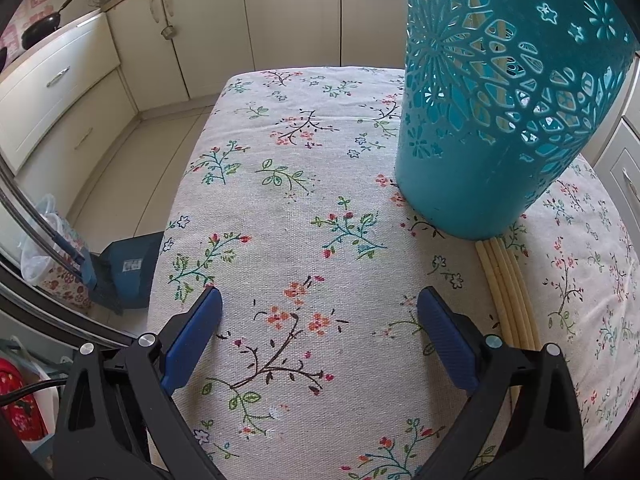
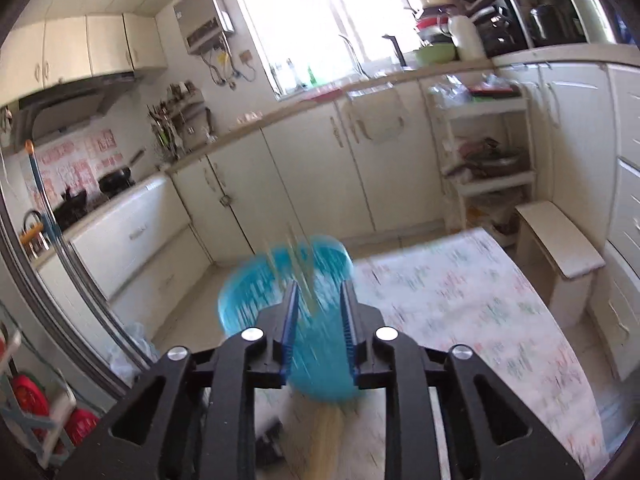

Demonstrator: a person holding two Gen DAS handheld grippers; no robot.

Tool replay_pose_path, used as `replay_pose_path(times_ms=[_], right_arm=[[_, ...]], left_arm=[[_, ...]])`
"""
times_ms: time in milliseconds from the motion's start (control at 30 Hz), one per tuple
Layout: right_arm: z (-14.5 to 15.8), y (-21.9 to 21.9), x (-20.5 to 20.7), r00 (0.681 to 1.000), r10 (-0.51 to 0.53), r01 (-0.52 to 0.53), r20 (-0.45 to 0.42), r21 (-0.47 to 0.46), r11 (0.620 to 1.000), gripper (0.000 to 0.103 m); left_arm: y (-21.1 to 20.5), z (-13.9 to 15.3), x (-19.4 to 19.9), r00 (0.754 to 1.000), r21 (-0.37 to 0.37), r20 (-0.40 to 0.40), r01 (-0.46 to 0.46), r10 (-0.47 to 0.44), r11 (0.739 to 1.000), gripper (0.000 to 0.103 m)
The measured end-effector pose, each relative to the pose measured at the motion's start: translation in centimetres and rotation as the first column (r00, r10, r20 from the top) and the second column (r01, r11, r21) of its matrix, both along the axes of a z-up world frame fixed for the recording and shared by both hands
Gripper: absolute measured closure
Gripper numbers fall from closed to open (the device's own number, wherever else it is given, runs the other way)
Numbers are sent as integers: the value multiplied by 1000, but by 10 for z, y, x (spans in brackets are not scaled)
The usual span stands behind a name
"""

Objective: Organize utensils
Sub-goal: 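Lift the held chopstick into the teal basket and open the right tool, then grasp another chopstick from the bundle with the right tool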

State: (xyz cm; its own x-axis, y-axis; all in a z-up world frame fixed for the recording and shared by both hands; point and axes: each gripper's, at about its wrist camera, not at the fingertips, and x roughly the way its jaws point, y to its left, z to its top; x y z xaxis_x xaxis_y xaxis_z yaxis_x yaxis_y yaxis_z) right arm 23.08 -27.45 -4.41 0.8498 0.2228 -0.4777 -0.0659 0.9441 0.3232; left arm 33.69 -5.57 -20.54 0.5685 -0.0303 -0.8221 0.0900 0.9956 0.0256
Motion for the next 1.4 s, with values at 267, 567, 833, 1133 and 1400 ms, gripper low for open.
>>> replay_pose_path(times_ms=[267, 567, 833, 1133, 1400], right_arm=[[-88, 28, 0, 961, 59, -76, -271, -54, 996, 78], [-122, 49, 23, 928, 64, -108, -368, -100, 989, 86], [-124, 50, 24, 925, 57, -116, -376, -136, 984, 88], [-116, 37, 23, 932, 80, -100, -354, -40, 994, 92], [-122, 51, 34, 920, 106, -143, -377, -72, 987, 92]], left_arm=[[1, -1, 1, 1000, -2, 1, -2, 2, 1000, 9], [2, -1, 0, 1000, -9, 3, 1, -1, 1000, 9], [3, -1, -1, 1000, -13, 4, 5, -5, 1000, 9], [3, -1, -1, 1000, -10, 4, 5, -5, 1000, 9], [2, -1, -1, 1000, -7, 3, 6, -6, 1000, 9]])
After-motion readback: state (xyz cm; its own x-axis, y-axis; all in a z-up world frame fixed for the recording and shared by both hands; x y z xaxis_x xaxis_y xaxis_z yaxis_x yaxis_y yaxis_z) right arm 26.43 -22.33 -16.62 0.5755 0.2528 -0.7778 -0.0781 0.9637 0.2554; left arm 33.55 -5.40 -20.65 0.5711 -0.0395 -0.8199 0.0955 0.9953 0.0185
